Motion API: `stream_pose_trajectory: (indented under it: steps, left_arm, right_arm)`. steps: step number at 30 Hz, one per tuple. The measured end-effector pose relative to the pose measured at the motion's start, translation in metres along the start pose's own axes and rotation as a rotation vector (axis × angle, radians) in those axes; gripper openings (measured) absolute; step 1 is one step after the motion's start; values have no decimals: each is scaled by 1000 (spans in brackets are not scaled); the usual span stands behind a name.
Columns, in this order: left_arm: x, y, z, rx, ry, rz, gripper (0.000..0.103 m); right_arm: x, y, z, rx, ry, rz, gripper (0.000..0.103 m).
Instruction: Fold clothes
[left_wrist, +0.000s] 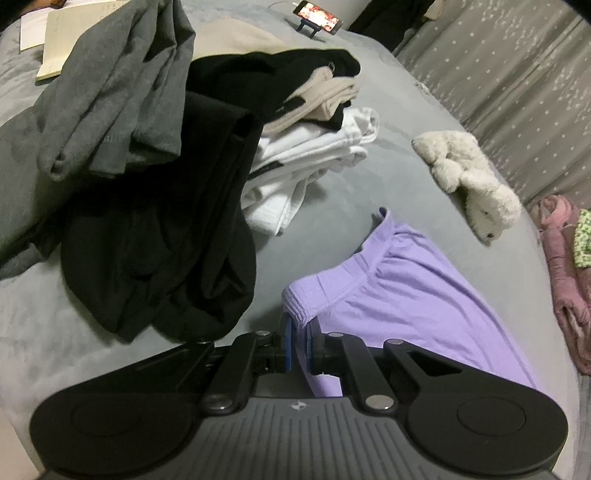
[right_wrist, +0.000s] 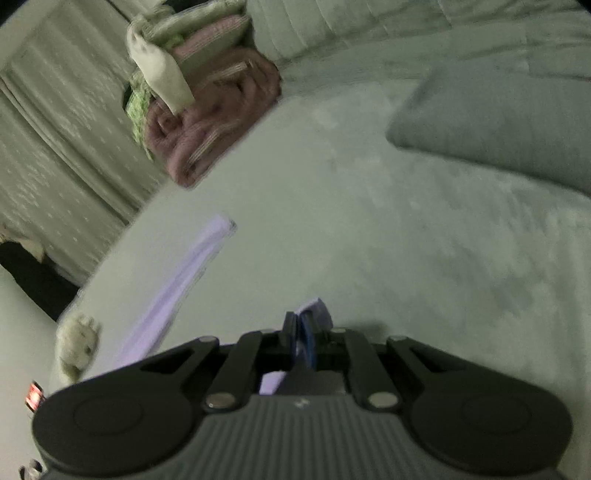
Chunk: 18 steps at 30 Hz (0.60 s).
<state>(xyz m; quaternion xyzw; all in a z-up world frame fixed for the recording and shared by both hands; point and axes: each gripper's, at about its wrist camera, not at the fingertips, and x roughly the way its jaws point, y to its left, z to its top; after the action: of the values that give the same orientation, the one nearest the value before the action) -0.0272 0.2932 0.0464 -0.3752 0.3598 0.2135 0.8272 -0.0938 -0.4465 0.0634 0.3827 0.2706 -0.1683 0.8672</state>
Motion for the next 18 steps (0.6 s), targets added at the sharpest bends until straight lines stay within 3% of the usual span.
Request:
stream_pose_trajectory:
  steps: [8, 18]
  left_arm:
    - [-7, 1, 2, -29, -20, -36, 6]
    - [-29, 4, 7, -85, -53, -123, 6]
  right_arm:
    - [-26, 13, 22, -3, -140, 109, 5]
    - [-42, 16, 40, 31, -238, 179, 5]
